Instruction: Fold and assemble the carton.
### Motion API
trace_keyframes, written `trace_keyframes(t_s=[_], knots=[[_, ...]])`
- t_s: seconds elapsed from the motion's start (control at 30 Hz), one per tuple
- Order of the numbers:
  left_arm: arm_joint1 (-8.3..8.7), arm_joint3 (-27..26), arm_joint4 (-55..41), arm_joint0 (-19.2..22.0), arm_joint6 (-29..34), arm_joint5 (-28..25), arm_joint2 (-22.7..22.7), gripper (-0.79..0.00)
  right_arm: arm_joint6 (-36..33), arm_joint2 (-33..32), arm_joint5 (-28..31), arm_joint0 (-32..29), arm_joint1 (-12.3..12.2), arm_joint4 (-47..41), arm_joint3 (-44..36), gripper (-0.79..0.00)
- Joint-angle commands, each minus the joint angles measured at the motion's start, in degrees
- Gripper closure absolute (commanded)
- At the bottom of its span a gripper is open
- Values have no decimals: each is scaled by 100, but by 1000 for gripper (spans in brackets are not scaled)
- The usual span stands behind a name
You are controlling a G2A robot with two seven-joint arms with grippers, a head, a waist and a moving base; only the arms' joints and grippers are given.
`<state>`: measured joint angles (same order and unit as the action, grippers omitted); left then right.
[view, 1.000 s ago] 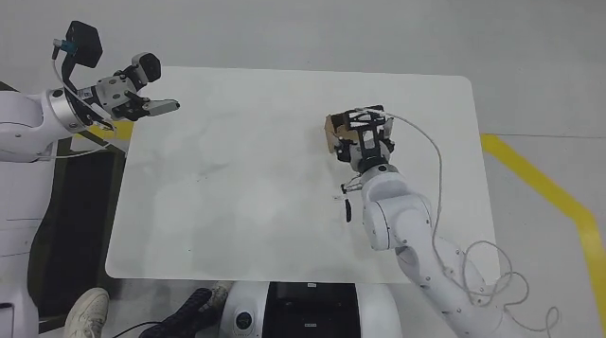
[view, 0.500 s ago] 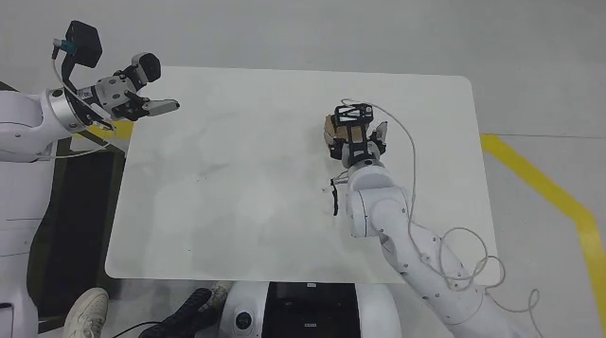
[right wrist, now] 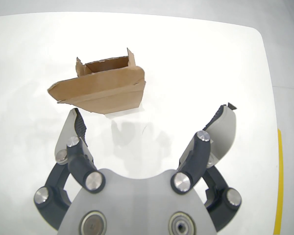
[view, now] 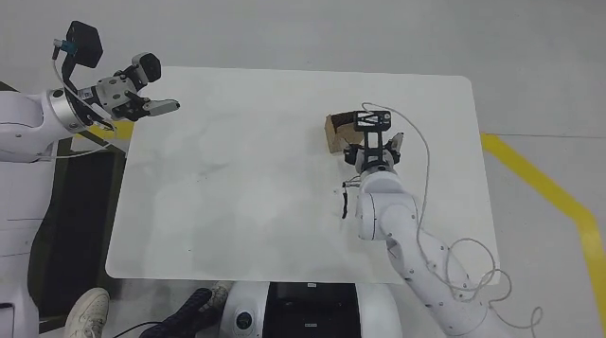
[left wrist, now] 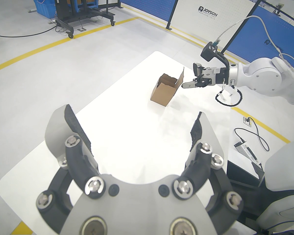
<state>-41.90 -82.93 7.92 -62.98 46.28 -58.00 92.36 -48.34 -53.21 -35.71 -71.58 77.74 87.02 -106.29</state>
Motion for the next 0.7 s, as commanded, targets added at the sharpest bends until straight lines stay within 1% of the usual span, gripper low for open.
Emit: trace_keyframes(t_s=[0.0,0.13,0.27,0.47,0.67], knots=[[0,0,0,0,0,0,0,-785,61,-31,110,-48,6,-28,-48,-785],[0,0,0,0,0,0,0,-785,145,35,389,-9,51,-104,-5,-785],[0,0,0,0,0,0,0,-785,199,116,468,128,122,-160,97,-785],[0,0,0,0,0,0,0,-785,248,71,269,282,224,-296,283,-785],[0,0,0,0,0,0,0,-785,115,33,129,338,298,-230,407,-785]])
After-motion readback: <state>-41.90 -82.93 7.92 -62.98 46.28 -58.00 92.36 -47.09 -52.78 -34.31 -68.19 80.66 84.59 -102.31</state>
